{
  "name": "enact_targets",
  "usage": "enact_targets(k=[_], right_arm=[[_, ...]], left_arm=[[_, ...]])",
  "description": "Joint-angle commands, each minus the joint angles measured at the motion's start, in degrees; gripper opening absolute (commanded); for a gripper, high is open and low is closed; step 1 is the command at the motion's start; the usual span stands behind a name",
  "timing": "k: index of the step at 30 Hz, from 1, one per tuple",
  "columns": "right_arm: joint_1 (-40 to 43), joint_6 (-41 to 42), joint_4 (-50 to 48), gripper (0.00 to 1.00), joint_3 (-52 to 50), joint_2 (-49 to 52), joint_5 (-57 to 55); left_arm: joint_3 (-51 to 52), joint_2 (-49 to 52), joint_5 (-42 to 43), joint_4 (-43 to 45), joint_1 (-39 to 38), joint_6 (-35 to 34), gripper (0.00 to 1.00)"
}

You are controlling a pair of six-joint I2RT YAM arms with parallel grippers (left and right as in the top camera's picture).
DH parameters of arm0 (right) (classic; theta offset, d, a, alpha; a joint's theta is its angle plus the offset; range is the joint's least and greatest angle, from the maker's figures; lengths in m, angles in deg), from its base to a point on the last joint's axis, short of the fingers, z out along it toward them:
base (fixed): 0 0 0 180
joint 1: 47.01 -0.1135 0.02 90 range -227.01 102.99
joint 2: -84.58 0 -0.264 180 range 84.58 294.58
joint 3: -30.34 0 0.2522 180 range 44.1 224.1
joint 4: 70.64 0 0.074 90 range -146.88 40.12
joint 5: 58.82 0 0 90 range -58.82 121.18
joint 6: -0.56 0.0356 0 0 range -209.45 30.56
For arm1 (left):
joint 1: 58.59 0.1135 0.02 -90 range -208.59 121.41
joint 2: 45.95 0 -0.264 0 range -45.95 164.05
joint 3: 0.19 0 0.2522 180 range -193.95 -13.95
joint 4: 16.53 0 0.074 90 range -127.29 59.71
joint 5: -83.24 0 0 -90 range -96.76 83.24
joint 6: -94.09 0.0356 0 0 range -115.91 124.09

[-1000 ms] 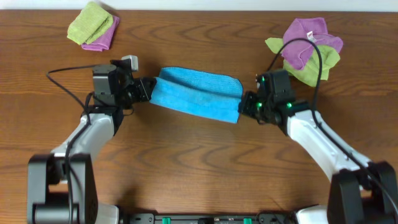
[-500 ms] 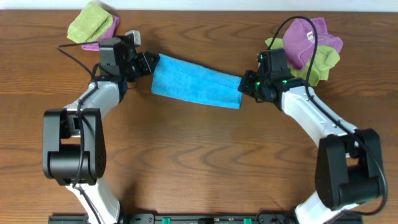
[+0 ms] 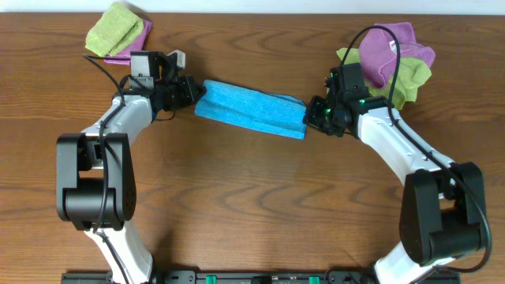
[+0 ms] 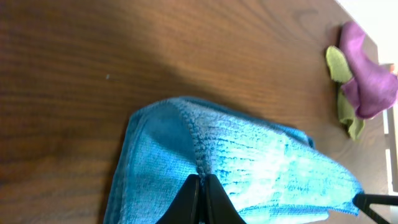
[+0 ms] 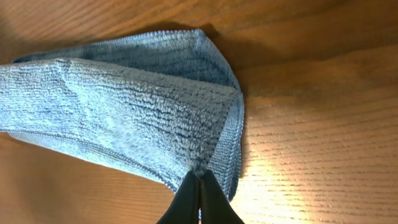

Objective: Fold the cloth
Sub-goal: 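Lift the near edge with both grippers and fold it toward the far edge, then lower the folded edge onto the far edge and release both grippers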

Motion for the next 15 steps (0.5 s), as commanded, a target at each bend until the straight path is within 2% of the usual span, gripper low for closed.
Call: enact_targets(k=[1,8,9,10,11,12,13,15], right_arm=[[-0.6,-1.8,0.7,0.02,0.9,0.4,0.7],[-0.6,-2.4,1.5,0.02,0.9,0.5,-0.2],[-0.6,-2.4,1.5,0.17,0.9,0.5,-0.2],[-0.6,-2.8,1.5,0.54,0.9,0.5,-0.2],[-0.6,-2.8,1.5,0.66,0.9,0.5,-0.2],[-0.6,-2.8,1.4,0.74,0.9,0.5,-0.2],[-0.6,-3.2,1.4,0.79,0.9,0.5,-0.2],[-0.6,-4.7,1.2,0.79,1.0,0.4,-0.2]], left_arm=[[-0.8,0.7,-0.9,-1.3,0.6,2.7,0.05],[-0.8,0.6,-3.0,-4.5,1.4,3.9,0.06],[-0.8,0.6,-3.0,-4.9,1.4,4.4,0.17],[-0.8,0.7,-2.9,-5.1,1.4,4.9,0.39],[-0.8,0.6,-3.0,-5.2,1.4,5.1,0.45],[-0.8,0.6,-2.9,-5.3,1.4,5.4,0.48],[-0.8,0.6,-2.9,-5.3,1.4,5.8,0.54],[-0.9,0.4,-2.8,-5.4,1.6,6.1,0.58]])
